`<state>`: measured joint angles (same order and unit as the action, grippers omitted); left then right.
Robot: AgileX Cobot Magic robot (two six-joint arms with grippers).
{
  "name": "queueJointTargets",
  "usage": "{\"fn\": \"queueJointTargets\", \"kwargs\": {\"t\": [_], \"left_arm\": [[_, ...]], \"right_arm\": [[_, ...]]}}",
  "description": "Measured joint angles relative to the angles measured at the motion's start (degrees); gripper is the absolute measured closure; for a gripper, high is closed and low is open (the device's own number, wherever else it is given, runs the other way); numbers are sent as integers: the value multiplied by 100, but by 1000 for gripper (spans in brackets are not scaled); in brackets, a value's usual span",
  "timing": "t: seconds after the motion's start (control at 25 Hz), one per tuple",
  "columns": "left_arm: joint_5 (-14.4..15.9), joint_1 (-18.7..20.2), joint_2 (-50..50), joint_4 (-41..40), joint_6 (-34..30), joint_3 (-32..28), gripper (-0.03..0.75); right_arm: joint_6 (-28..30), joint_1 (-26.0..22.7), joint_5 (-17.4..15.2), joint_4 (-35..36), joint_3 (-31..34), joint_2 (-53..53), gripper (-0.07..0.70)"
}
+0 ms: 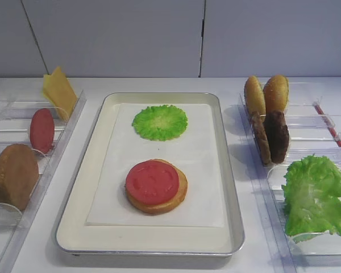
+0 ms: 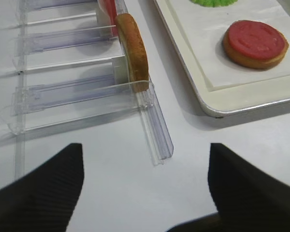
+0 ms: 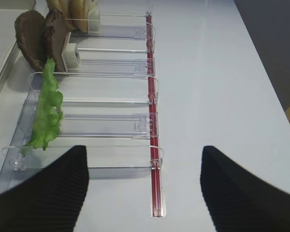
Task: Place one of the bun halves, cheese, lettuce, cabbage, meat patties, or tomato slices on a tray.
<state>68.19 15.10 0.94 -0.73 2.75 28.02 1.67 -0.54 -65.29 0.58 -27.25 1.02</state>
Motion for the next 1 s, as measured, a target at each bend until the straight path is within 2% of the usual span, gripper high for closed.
{"fn": "queueJointTargets", "kwargs": {"t": [0.36,0.6,0.72,0.84,1.0], "left_arm": [[-24,-85,0,-8,0,-22,199],[-24,-1055,0,-22,0,-22,199],[-24,-1406,0,-22,0,-22,199],[-24,-1564,0,-22,0,-22,199],[-24,-1588,0,-22,0,-22,199]], "right_arm": [[0,0,0,0,0,0,129],[0,0,0,0,0,0,129],[0,0,0,0,0,0,129],[0,0,0,0,0,0,129],[0,0,0,0,0,0,129]]}}
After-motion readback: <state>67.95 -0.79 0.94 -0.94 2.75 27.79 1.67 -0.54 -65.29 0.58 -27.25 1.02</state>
